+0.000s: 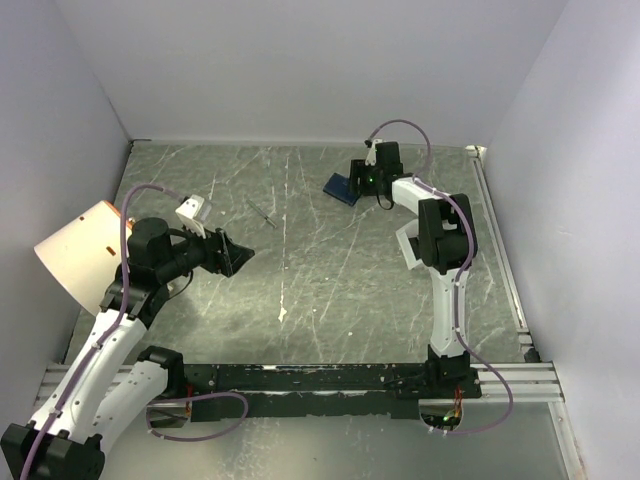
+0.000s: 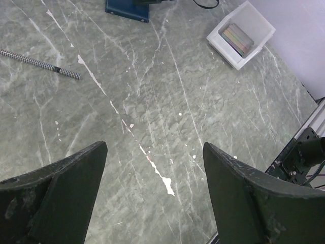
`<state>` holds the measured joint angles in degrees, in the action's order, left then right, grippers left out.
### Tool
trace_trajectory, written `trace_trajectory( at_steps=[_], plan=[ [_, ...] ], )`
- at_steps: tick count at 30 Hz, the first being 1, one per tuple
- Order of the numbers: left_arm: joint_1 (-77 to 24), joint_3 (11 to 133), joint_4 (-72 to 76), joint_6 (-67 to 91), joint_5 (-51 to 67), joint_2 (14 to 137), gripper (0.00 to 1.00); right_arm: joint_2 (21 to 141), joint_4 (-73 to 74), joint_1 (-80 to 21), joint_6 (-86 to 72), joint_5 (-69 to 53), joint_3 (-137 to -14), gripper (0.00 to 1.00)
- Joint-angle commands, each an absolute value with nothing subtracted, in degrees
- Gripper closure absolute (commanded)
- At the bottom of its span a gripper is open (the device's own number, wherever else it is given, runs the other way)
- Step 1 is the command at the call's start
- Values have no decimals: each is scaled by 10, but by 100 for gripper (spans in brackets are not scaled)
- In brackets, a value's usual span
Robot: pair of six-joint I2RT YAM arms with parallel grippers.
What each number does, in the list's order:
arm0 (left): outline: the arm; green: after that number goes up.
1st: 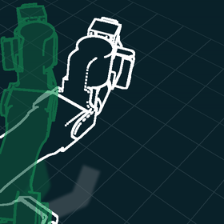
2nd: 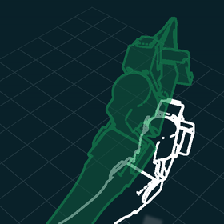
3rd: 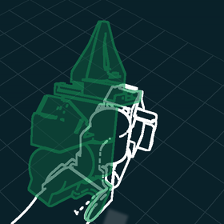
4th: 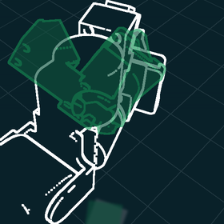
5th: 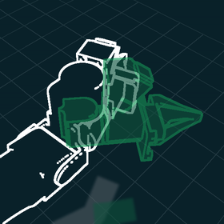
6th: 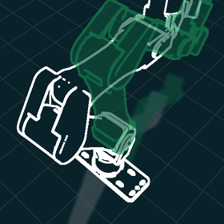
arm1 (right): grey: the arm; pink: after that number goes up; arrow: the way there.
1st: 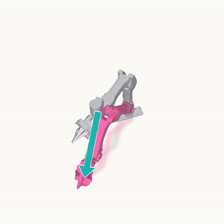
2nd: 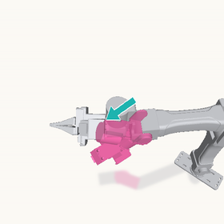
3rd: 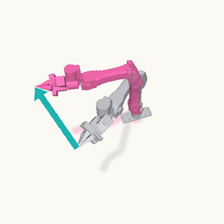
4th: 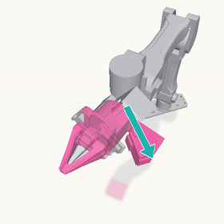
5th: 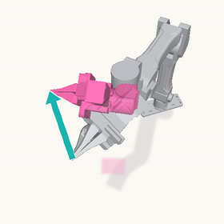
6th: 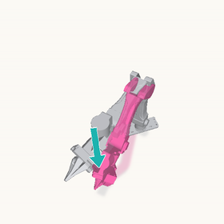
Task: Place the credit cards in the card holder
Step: Pick up the card holder from the center of the board.
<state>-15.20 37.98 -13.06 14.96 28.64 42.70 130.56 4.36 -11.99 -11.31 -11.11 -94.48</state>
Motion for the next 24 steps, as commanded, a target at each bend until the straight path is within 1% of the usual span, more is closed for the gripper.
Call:
trace_trajectory(
  at_steps=[1, 4, 6, 11, 13, 18, 24],
  plan=[
    [-155, 388, -116, 137, 301, 426, 12, 1314, 48, -117, -96, -149, -926, 43],
    [-155, 384, -114, 133, 303, 423, 13, 1307, 27, -115, -103, -166, -905, 52],
    [-155, 378, -105, 130, 307, 420, 14, 1309, 15, -114, -103, -179, -901, 60],
    [-156, 365, -86, 129, 300, 399, 16, 1313, 14, -107, -103, -200, -903, 91],
    [-158, 364, -88, 126, 289, 398, 19, 1304, 3, -106, -103, -213, -893, 100],
    [-170, 381, -103, 95, 282, 405, 22, 1278, -7, -106, -115, -234, -865, 100],
    [-187, 402, -98, 69, 279, 416, 23, 1210, -56, -107, -168, -262, -770, 100]
  ],
)
